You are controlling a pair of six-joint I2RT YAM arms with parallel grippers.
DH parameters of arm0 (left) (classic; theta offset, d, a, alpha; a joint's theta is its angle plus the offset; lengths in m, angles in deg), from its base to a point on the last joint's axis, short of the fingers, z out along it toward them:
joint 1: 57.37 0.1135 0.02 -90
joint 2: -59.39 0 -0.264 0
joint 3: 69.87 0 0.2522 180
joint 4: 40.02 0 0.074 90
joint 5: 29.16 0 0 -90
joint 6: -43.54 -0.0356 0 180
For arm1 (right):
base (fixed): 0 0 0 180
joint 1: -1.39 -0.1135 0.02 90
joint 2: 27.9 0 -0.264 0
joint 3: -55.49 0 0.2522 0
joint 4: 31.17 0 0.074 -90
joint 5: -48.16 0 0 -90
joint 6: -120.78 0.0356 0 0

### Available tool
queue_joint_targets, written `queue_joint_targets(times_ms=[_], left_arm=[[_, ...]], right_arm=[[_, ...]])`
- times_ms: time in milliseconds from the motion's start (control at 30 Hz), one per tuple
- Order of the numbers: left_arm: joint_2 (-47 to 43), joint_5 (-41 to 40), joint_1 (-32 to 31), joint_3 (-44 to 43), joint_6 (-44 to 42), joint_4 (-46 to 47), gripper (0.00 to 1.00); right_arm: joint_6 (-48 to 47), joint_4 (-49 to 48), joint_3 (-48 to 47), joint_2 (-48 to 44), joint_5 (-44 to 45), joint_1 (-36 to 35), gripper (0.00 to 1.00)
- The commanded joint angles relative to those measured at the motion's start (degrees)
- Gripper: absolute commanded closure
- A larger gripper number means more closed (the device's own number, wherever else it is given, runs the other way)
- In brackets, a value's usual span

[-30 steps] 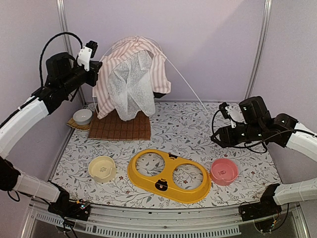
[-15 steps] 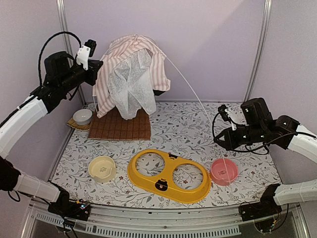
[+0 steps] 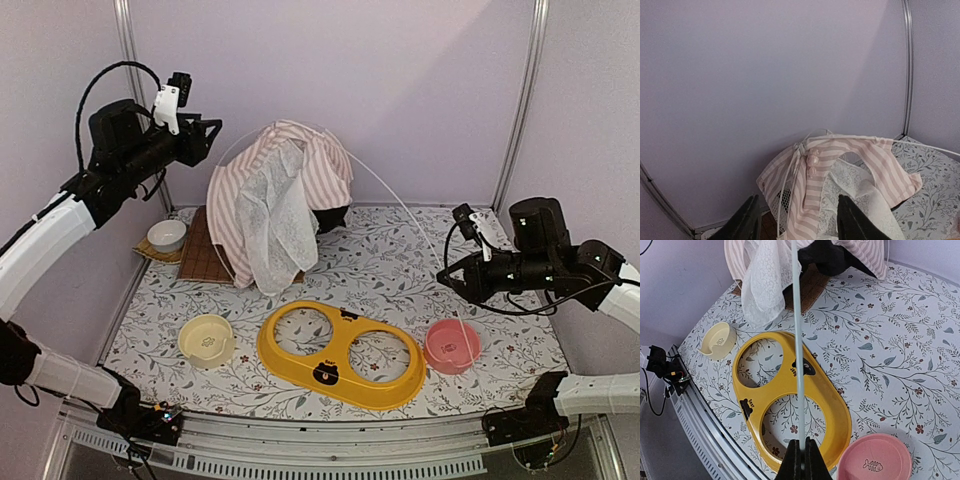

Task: Set up the pet tent

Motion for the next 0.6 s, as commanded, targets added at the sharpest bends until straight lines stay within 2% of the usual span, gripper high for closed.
queue_joint_targets(times_ms=[0,233,400,567], left_arm=[[-1.34,-2.82,-4.71,-2.1,1.85,1.73,0.48],[5.04,-3.28,-12.55,-1.86,7.89,1.78,0.53],[12.64,-2.31,-14.23,-3.02,12.18,5.46,0.48],[22.1,-1.05,-14.33,-9.25,15.48,7.33,0.41]], right_arm=[[0.96,-4.09,1.35,-1.75,0.09,0.4,1.0],[1.24,-5.62,1.81,-1.23,-2.48,0.25,1.0],[1.45,-6.2,1.88,-0.76,-3.33,-0.48,1.0],[1.73,-5.68,1.28,-0.44,-3.09,-1.23,1.0]])
